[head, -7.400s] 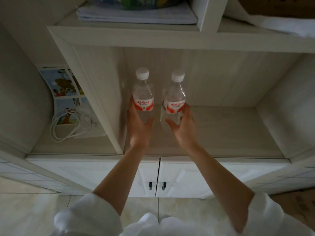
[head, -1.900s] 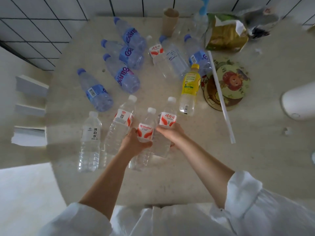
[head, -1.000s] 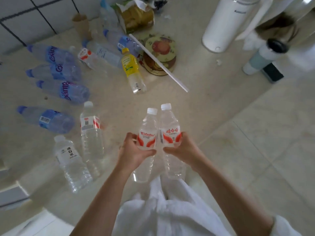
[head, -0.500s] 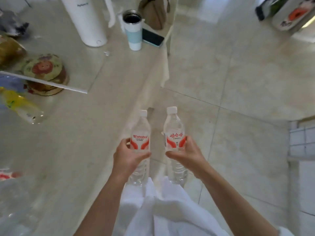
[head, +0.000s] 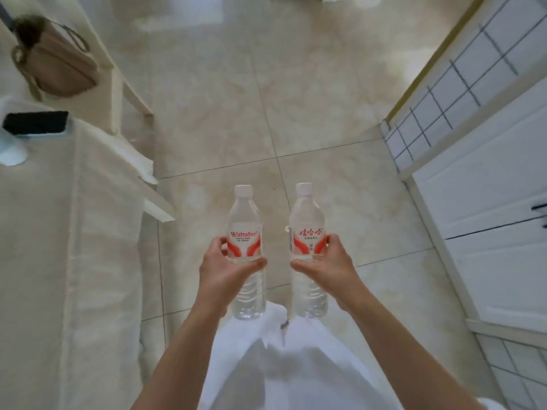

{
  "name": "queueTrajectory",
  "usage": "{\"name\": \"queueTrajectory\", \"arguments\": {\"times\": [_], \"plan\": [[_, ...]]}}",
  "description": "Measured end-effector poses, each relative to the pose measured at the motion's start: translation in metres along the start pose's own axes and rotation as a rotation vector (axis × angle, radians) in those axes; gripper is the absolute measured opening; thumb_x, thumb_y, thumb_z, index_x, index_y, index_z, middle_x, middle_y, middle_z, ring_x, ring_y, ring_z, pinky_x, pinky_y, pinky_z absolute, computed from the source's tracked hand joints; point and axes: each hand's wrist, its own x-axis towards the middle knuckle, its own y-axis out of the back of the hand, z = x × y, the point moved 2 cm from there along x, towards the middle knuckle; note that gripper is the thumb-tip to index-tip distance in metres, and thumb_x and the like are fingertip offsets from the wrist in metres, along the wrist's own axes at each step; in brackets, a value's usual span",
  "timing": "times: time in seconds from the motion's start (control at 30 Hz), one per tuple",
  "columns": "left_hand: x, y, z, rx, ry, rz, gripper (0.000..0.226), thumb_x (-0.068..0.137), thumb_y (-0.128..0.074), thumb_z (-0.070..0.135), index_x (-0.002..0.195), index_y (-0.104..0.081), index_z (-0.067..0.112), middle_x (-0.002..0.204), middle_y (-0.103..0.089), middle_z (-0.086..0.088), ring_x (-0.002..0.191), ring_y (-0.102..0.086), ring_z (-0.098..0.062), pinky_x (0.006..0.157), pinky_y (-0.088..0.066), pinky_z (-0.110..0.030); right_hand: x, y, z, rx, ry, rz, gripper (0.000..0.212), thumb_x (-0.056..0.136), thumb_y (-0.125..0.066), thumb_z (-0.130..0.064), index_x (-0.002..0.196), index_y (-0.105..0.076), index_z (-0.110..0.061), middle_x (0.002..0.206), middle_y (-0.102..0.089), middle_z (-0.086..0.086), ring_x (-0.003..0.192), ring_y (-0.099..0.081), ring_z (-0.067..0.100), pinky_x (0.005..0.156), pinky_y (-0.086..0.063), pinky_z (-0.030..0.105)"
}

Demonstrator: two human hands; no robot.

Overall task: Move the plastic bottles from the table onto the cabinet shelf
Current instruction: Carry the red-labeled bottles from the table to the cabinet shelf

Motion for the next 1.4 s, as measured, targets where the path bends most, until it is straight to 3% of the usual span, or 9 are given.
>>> {"name": "queueTrajectory", "arguments": {"times": [0.2, 0.43, 0.63, 0.87, 1.17, 1.33, 1.4], "plan": [[0.030, -0.062, 0.060, 0.136, -0.089, -0.171, 0.062, 0.054, -0.092, 0.019, 0.106, -0.059, 0.018, 0.093, -0.069, 0.001, 0.083, -0.068, -0.015, 0.077, -0.057, -0.036, 0.023, 0.054, 0.016, 0.161, -0.108, 0.170, 0.054, 0.067, -0.081, -0.027, 0.105, -0.043, -0.021, 0.101, -0.056, -0.005, 0.085, -0.055, 0.004, 0.059, -0.041, 0.017], [0.072, -0.133, 0.138, 0.295, -0.214, -0.398, 0.047, 0.059, -0.090, 0.016, 0.090, -0.054, 0.022, 0.089, -0.065, 0.004, 0.076, -0.063, -0.010, 0.066, -0.049, -0.026, 0.056, 0.111, 0.017, 0.319, -0.195, 0.397, 0.060, 0.065, -0.085, -0.031, 0.107, -0.044, -0.020, 0.112, -0.058, -0.001, 0.100, -0.059, 0.018, 0.072, -0.045, 0.022], [0.087, -0.202, 0.189, 0.436, -0.353, -0.552, 0.056, 0.058, -0.090, 0.012, 0.102, -0.055, 0.019, 0.090, -0.064, 0.003, 0.077, -0.061, -0.009, 0.069, -0.049, -0.027, 0.064, 0.156, 0.024, 0.434, -0.299, 0.589, 0.059, 0.063, -0.086, -0.031, 0.104, -0.045, -0.017, 0.108, -0.058, -0.001, 0.101, -0.059, 0.021, 0.084, -0.051, 0.034], [0.072, -0.292, 0.218, 0.571, -0.416, -0.769, 0.059, 0.062, -0.089, 0.010, 0.108, -0.051, 0.016, 0.090, -0.061, 0.005, 0.077, -0.058, -0.005, 0.062, -0.041, -0.020, 0.054, 0.205, 0.061, 0.604, -0.421, 0.763, 0.056, 0.065, -0.084, -0.030, 0.104, -0.046, -0.016, 0.098, -0.055, -0.006, 0.093, -0.057, 0.018, 0.076, -0.049, 0.032], [0.022, -0.434, 0.238, 0.681, -0.478, -0.867, 0.059, 0.061, -0.090, 0.016, 0.107, -0.053, 0.017, 0.086, -0.060, 0.010, 0.075, -0.057, -0.002, 0.060, -0.041, -0.019, 0.057, 0.303, 0.126, 0.696, -0.477, 0.829, 0.062, 0.063, -0.084, -0.034, 0.108, -0.045, -0.018, 0.102, -0.057, -0.003, 0.094, -0.060, 0.018, 0.083, -0.056, 0.040], [-0.014, -0.513, 0.256, 0.704, -0.525, -0.854, 0.066, 0.057, -0.092, 0.018, 0.111, -0.055, 0.016, 0.086, -0.060, 0.012, 0.079, -0.059, -0.009, 0.079, -0.051, -0.034, 0.054, 0.381, 0.154, 0.697, -0.463, 0.866, 0.059, 0.063, -0.084, -0.035, 0.104, -0.044, -0.019, 0.100, -0.056, -0.005, 0.094, -0.060, 0.020, 0.075, -0.055, 0.035], [-0.025, -0.534, 0.263, 0.697, -0.545, -0.864, 0.065, 0.057, -0.092, 0.019, 0.109, -0.054, 0.018, 0.087, -0.059, 0.011, 0.079, -0.058, -0.007, 0.079, -0.050, -0.032, 0.053, 0.404, 0.158, 0.692, -0.451, 0.871, 0.058, 0.064, -0.084, -0.034, 0.104, -0.044, -0.019, 0.100, -0.055, -0.005, 0.094, -0.060, 0.020, 0.071, -0.053, 0.032]]}}
